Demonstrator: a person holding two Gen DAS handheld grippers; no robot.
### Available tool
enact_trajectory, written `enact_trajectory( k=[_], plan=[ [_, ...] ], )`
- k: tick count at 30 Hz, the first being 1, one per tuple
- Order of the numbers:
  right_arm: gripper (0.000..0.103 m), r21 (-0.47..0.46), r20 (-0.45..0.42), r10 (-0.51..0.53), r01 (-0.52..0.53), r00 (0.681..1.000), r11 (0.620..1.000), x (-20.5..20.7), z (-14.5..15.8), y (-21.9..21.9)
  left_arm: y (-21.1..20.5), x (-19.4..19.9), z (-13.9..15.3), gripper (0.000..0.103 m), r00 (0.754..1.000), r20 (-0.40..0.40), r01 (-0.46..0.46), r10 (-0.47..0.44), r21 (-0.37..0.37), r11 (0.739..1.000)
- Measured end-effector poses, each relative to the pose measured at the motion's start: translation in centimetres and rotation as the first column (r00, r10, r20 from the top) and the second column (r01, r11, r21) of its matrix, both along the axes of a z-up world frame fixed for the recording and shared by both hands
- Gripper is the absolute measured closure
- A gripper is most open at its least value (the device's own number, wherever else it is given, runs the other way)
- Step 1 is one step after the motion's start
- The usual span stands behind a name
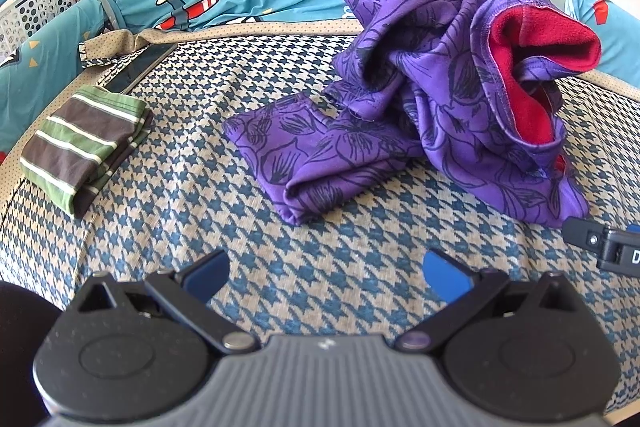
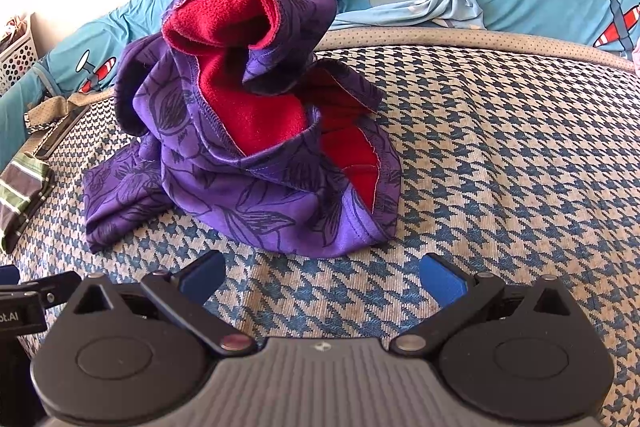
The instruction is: Fold clothes
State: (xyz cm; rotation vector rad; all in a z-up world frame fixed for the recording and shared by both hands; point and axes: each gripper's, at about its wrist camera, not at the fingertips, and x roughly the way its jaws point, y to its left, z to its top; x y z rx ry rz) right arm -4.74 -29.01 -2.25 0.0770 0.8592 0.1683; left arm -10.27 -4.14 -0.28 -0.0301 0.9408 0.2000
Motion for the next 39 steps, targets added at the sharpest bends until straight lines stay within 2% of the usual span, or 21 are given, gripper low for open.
enact_trajectory(
  k=[33, 39],
  plan=[
    [0.000, -0.001, 0.000, -0.006, 0.006, 1.000, 1.000, -0.07, -0.12, -0.09, -0.16, -0.14, -0.16, 0.000, 1.000, -0.002, 0.004, -0.004, -0.005, 1.000],
    [0.000, -0.006, -0.037, -0.059, 0.059, 0.998, 0.998, -0.18, -0.87, -0.03, 0.09, -0.13, -0.26, 0.000, 1.000, 0.007, 0.009, -0.009, -0.016, 1.000]
  ],
)
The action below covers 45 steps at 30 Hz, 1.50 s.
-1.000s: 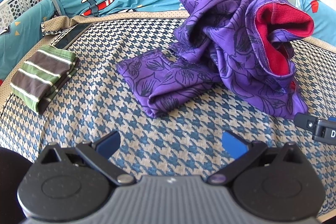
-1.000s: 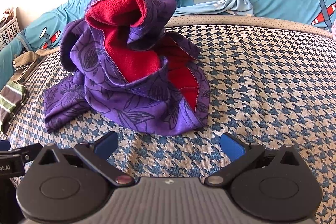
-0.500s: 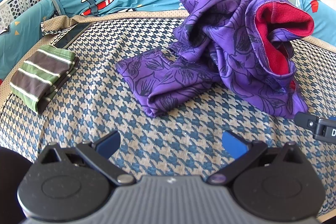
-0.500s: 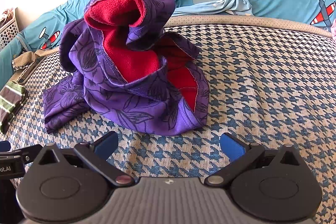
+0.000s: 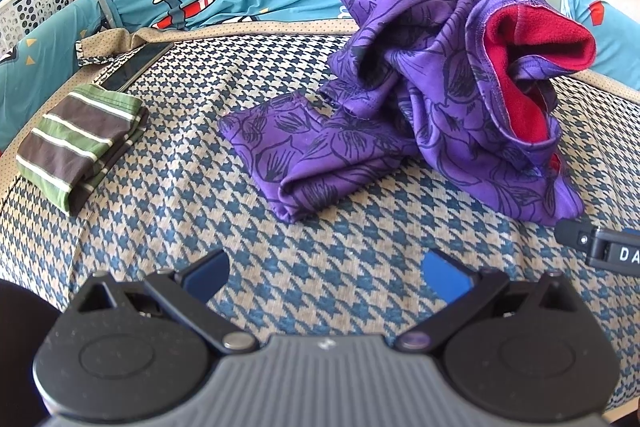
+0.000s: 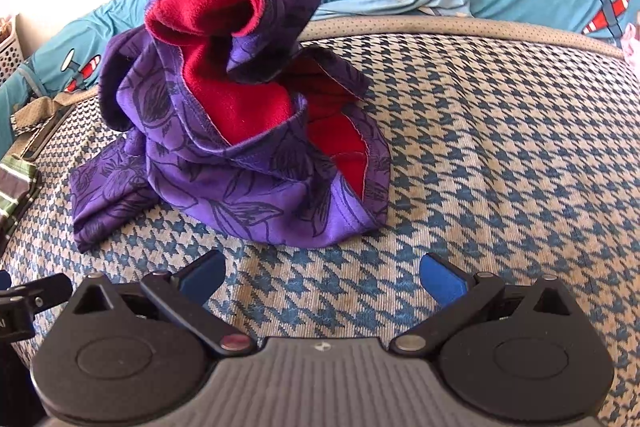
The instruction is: Fold clothes
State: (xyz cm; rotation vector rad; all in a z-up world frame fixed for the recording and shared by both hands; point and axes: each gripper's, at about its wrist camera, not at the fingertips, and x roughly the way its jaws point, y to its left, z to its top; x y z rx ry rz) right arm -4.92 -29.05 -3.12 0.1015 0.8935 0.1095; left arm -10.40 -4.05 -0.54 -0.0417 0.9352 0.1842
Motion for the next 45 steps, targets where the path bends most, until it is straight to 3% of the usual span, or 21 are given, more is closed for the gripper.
enact_trajectory(
  k=[8, 13, 35, 45],
  plan=[
    [0.000, 0.043, -0.003, -0.118, 0.118, 0.993, 0.992, -2.2, -0.1, -0.5, 0.8, 1.1, -0.7, 0.000, 0.999, -0.029, -0.030, 0.030, -0.002, 1.000],
    [0.000, 0.101, -0.036, -0.105, 0.109, 0.994, 0.989, -2.3, -0.3, -0.4, 0.6, 1.3, -1.1, 0.000, 0.998, -0.046, -0.032, 0.032, 0.001, 0.999],
    [0.000, 0.073, -0.017, -0.080, 0.081, 0.997, 0.994, -2.3, -0.3, 0.2, -0.4, 1.0, -1.8, 0.000, 0.998, -0.052, -0.020, 0.022, 0.040, 0.999],
    [0.000, 0.051, -0.011, -0.089, 0.090, 0.996, 0.995, -2.3, -0.4, 0.3, -0.9, 0.2, -2.1, 0.000, 0.998, -0.054, 0.014, -0.014, 0.007, 1.000]
  ],
)
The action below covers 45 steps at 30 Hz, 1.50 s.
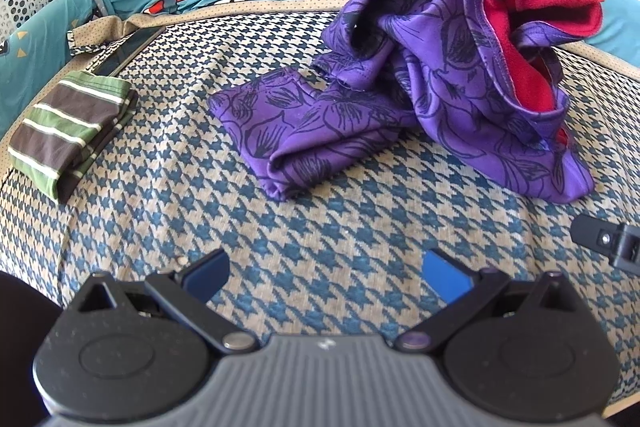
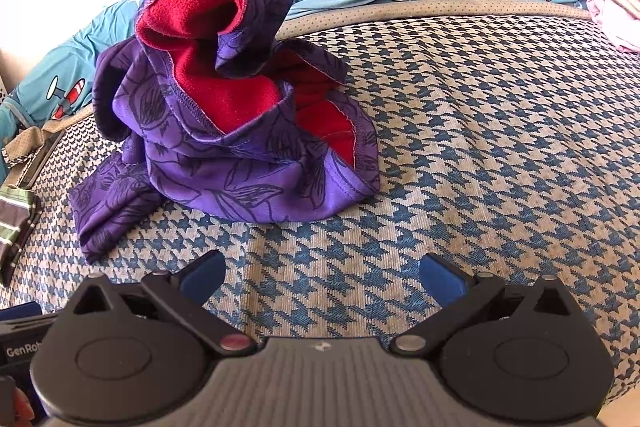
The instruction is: Fold clothes
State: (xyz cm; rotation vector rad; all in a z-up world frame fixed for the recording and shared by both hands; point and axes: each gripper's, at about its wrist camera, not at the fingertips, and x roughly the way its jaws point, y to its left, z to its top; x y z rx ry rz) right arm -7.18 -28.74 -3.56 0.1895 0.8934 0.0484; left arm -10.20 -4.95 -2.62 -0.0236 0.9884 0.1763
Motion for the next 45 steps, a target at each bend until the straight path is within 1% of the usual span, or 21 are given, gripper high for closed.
enact_trajectory(
  k=[12, 22, 31, 42, 45],
  plan=[
    [0.000, -0.015, -0.002, 0.016, -0.016, 1.000, 1.000, 0.0, -0.3, 0.3, -0.2, -0.5, 0.3, 0.000, 1.000, 0.008, 0.013, -0.013, -0.012, 1.000],
    [0.000, -0.010, 0.014, 0.030, -0.030, 0.999, 1.000, -0.4, -0.1, 0.5, -0.8, -0.9, 0.7, 0.000, 1.000, 0.016, 0.026, -0.026, -0.001, 1.000],
    [0.000, -0.008, 0.010, 0.030, -0.030, 1.000, 1.000, -0.4, 0.0, 0.5, -1.1, -1.1, 0.6, 0.000, 0.999, 0.018, 0.034, -0.034, 0.002, 0.999],
    [0.000, -0.015, 0.003, 0.039, -0.039, 0.999, 0.999, -0.3, -0.3, 0.6, -0.8, -1.2, 0.3, 0.000, 0.999, 0.013, 0.034, -0.034, -0.011, 0.999],
    [0.000, -0.021, 0.001, 0.041, -0.041, 0.999, 0.999, -0.2, -0.3, 0.5, -0.6, -1.2, 0.3, 0.000, 0.999, 0.010, 0.034, -0.034, -0.026, 0.999]
  ],
)
